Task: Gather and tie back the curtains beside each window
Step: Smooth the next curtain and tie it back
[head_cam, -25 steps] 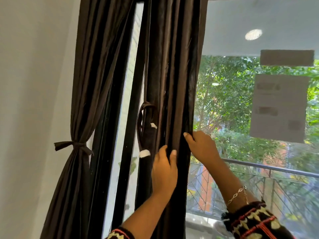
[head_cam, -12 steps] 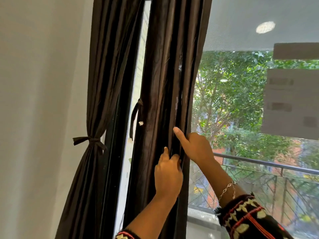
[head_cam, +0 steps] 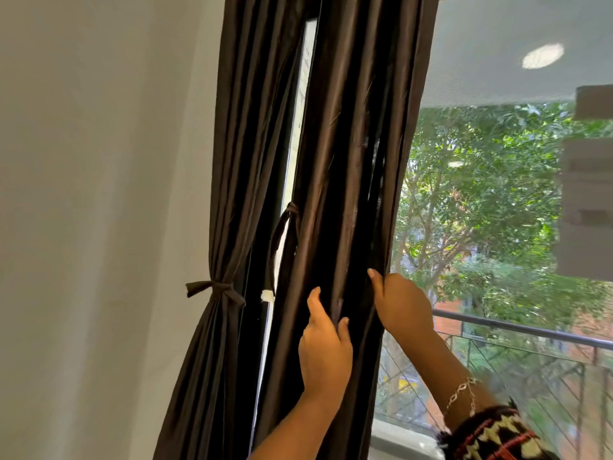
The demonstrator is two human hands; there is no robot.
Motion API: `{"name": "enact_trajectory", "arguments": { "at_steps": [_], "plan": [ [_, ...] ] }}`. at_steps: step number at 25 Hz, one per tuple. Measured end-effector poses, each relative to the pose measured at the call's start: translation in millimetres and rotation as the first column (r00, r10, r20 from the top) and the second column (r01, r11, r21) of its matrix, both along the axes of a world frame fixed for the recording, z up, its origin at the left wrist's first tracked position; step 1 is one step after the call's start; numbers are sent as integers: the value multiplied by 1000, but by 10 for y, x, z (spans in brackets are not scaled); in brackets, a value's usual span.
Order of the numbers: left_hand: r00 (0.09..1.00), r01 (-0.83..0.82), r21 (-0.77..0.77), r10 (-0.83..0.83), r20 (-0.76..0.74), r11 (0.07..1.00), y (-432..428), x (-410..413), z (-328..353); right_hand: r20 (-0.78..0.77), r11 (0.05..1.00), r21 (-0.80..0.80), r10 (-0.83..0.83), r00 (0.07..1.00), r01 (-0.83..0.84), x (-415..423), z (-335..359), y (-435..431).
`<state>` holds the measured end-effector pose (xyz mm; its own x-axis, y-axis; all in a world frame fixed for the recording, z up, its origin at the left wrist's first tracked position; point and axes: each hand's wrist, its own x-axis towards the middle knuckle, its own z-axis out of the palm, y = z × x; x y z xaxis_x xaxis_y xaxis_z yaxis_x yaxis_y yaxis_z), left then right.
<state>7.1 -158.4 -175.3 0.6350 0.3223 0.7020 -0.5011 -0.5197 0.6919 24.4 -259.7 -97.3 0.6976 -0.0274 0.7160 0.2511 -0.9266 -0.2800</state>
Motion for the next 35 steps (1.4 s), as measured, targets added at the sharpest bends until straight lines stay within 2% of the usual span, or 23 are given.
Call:
{"name": "enact_trajectory", "arguments": {
  "at_steps": [4, 9, 11, 15, 16, 18, 20, 21, 22, 23, 25, 26, 28, 31, 35],
  "plan": [
    [994, -20, 177, 39, -103, 984, 82, 47, -44, -9, 998, -51, -30, 999, 30, 52, 20, 80],
    [983, -15, 329, 74, -168, 944, 15, 42, -81, 30, 990, 24, 142, 989, -142, 137, -8, 299],
    [984, -10, 349, 71, -162, 937, 11, 75, -102, 58, 990, 4, 142, 988, -143, 172, -22, 354],
    [990, 25, 339, 23, -138, 940, 88, 143, -104, 32, 998, -46, 32, 999, -31, 252, -52, 407],
    [996, 31, 324, -4, -85, 946, 101, 117, -114, 32, 999, -41, 21, 999, -20, 270, -65, 416],
    [981, 1, 271, -53, 187, 963, 125, 76, -161, 33, 1000, -23, 11, 999, -10, 307, -90, 416],
    [873, -86, 197, -22, 488, 977, 188, 68, -158, 29, 1000, 3, 17, 999, -17, 335, -114, 400],
    [823, -118, 151, 12, 568, 981, 233, 98, -131, 28, 1000, 16, 23, 999, -23, 343, -127, 389],
    [819, -135, 91, 59, 571, 987, 291, 139, -78, 29, 999, 28, 25, 999, -25, 341, -135, 376],
    [858, -119, 21, 92, 505, 993, 339, 166, -7, 29, 999, 36, 23, 999, -24, 338, -139, 365],
    [952, 5, -33, 5, 307, 999, 383, 199, 54, 29, 999, 43, 18, 999, -20, 308, -133, 354],
    [974, 61, -2, -59, 221, 998, 387, 213, 37, 28, 999, 38, 19, 999, -20, 288, -125, 356],
    [992, 74, 88, -83, 100, 993, 365, 223, -36, 35, 999, 34, 33, 999, -34, 250, -107, 381],
    [994, 77, 132, -86, 67, 988, 304, 211, -110, 39, 990, 69, 121, 992, -124, 216, -118, 438],
    [993, 103, 170, -112, 44, 980, 197, 227, -97, 81, 932, 194, 295, 952, -305, 182, -149, 510]
  ]
}}
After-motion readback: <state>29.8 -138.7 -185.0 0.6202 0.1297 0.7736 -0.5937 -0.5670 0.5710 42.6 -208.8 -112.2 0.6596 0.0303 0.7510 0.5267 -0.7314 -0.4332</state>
